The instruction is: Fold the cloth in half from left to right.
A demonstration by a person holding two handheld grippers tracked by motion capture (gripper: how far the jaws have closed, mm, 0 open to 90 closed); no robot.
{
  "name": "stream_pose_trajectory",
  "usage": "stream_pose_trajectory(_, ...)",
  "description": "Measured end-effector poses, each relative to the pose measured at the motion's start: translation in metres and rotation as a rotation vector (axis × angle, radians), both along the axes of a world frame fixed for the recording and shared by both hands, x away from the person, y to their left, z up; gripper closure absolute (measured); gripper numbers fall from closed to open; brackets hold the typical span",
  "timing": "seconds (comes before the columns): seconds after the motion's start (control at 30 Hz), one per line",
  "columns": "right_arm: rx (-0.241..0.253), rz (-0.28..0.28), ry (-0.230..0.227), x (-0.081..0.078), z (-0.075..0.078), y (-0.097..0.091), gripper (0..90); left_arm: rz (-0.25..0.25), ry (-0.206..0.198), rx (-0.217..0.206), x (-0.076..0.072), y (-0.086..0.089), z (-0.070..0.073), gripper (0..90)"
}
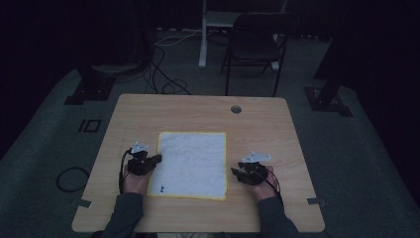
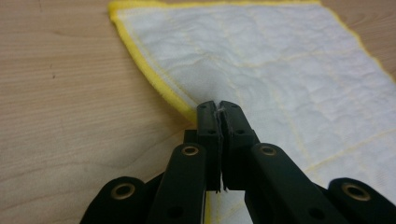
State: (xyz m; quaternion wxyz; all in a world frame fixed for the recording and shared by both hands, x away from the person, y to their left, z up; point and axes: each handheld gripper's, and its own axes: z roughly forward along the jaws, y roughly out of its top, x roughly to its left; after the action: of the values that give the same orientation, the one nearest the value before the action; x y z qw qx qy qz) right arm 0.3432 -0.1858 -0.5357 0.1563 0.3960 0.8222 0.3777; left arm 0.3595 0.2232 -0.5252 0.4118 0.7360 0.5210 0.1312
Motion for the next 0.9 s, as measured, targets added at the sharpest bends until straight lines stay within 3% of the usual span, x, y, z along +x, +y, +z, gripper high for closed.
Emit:
stream_pose_trajectory(0.43,-0.003,-0.006,-0.001,0.000,0.000,-0.002,58.2,-0.050,-0.054,-0.051,0.000,-0.010,0.022,88.2)
stream_pose_trajectory(0.9,-0.005,-0.002,0.000,0.000,0.000,-0.002,58.2,-0.145,-0.094,-0.077,0.000,-0.033,0.044,88.1)
